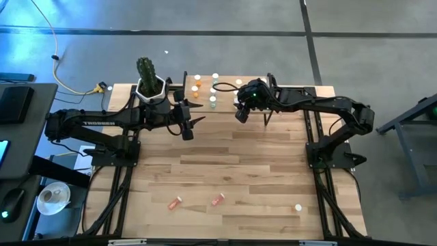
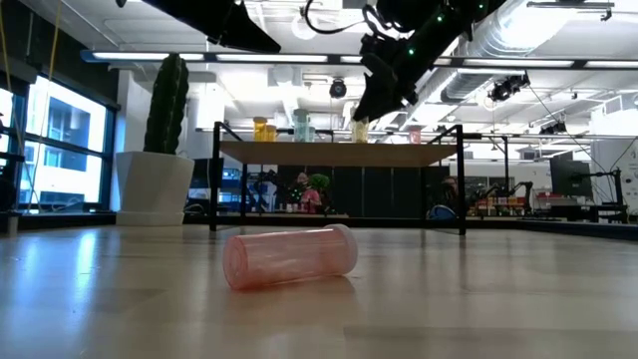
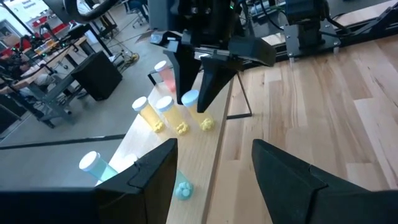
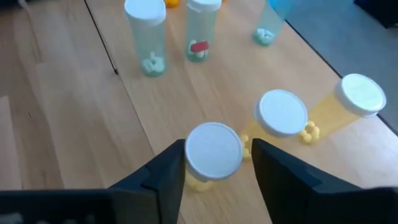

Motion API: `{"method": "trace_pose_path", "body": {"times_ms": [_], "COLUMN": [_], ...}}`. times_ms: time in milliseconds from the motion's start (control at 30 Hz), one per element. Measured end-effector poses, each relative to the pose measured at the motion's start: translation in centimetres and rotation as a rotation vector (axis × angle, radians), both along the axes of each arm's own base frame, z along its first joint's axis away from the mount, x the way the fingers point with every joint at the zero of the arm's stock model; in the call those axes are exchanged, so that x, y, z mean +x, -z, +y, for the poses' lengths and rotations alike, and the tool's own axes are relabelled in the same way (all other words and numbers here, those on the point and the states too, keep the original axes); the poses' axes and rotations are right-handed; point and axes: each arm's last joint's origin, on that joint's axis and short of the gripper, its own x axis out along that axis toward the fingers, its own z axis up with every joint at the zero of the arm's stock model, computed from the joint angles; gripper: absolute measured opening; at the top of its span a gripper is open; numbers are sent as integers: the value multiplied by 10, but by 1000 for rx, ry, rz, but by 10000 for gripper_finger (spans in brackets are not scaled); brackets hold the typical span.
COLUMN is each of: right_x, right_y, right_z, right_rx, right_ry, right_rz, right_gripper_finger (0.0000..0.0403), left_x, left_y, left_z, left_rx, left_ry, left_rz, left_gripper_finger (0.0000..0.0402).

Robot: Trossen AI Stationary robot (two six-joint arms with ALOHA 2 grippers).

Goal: Pick and place medicine bottles onto shelf by color
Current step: Put the left pink pill bottle on the shelf

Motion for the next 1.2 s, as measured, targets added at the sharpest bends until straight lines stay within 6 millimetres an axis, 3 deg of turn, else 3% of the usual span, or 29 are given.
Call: {"method": "trace_pose_path", "body": {"times_ms": [433,633,1200], "right_x": [1,2,3], "right_y": [-2,-12,-36], "right_z": [0,-1,0], "right_rx": [-20,-22,-38], "right_ry": [-13,-14,-47], "right_rz": [-14,-21,-11], "right_gripper_finger": [186,186,186], "left_x": [0,0,-7], "left_y": [0,1,16], "left_z": [0,0,-3], "left_rx": [-3,-10,-224], "left_ry": [-1,-2,-80], "left_rz": [0,3,76], "left_gripper_finger": [195,195,195]}}
